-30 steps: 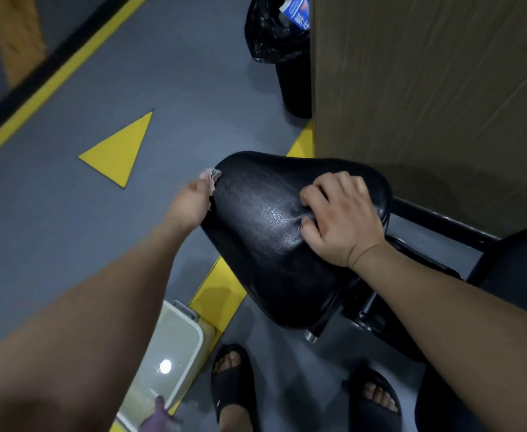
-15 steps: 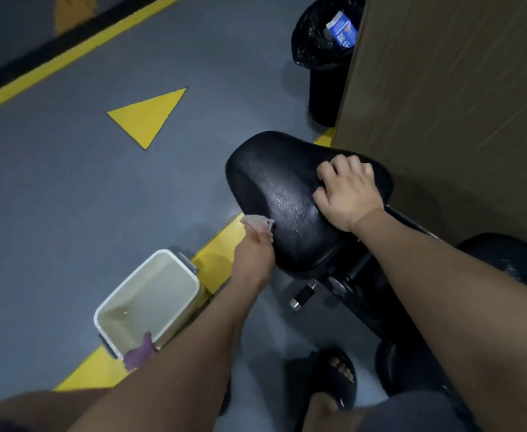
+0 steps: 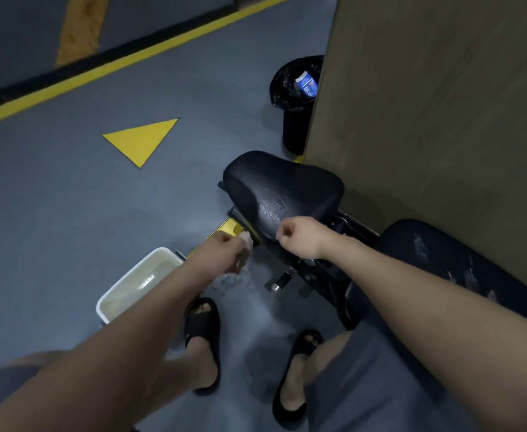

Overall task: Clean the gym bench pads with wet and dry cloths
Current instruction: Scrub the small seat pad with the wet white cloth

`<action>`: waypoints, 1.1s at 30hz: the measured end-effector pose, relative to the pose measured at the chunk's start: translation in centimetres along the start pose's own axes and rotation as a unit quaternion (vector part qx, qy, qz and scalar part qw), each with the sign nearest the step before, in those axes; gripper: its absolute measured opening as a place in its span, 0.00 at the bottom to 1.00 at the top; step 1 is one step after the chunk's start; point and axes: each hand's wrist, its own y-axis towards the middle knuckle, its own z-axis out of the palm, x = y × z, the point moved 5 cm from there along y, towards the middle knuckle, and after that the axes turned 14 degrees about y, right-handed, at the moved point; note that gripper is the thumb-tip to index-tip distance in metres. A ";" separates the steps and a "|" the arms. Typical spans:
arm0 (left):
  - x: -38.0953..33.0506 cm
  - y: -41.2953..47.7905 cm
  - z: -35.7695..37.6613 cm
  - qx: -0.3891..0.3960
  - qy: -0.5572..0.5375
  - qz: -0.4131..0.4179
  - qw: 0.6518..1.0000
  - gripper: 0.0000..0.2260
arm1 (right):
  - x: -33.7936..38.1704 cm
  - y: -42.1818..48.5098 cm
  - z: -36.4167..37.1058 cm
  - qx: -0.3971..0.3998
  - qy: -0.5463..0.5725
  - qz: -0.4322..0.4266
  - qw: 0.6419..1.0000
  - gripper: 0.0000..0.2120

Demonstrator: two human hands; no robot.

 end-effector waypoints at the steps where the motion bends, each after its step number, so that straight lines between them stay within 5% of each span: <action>1: -0.1 -0.5 -0.7 -0.010 -0.022 -0.011 1.000 0.10 | 0.5 -0.9 0.6 -0.001 0.027 0.001 1.000 0.10; 6: -0.8 -1.8 -2.7 -0.026 -0.036 0.001 0.999 0.07 | 1.6 -3.7 3.0 -0.110 0.260 0.001 0.959 0.05; 13: -1.6 0.4 0.3 0.126 -0.141 -0.005 0.982 0.07 | 0.1 -4.0 6.3 -0.189 0.377 0.010 0.907 0.14; 20: -2.6 3.8 2.9 0.201 -0.157 -0.035 0.966 0.25 | -3.6 -2.5 7.3 -0.306 0.514 0.025 0.801 0.08; 24: -4.2 5.1 3.9 0.186 0.004 0.010 0.982 0.14 | -6.6 -2.5 7.5 -0.356 0.510 0.069 0.780 0.05; 27: -5.3 8.4 2.2 0.049 0.237 0.104 0.964 0.06 | -10.2 -2.9 7.8 -0.428 0.511 0.115 0.736 0.04; 29: -4.9 10.5 1.9 0.000 0.347 0.169 0.922 0.16 | -12.1 -2.7 7.6 -0.460 0.508 0.137 0.715 0.06; 33: -2.1 11.7 3.5 0.095 0.400 0.195 0.890 0.28 | -12.7 0.3 7.3 -0.462 0.512 0.122 0.714 0.11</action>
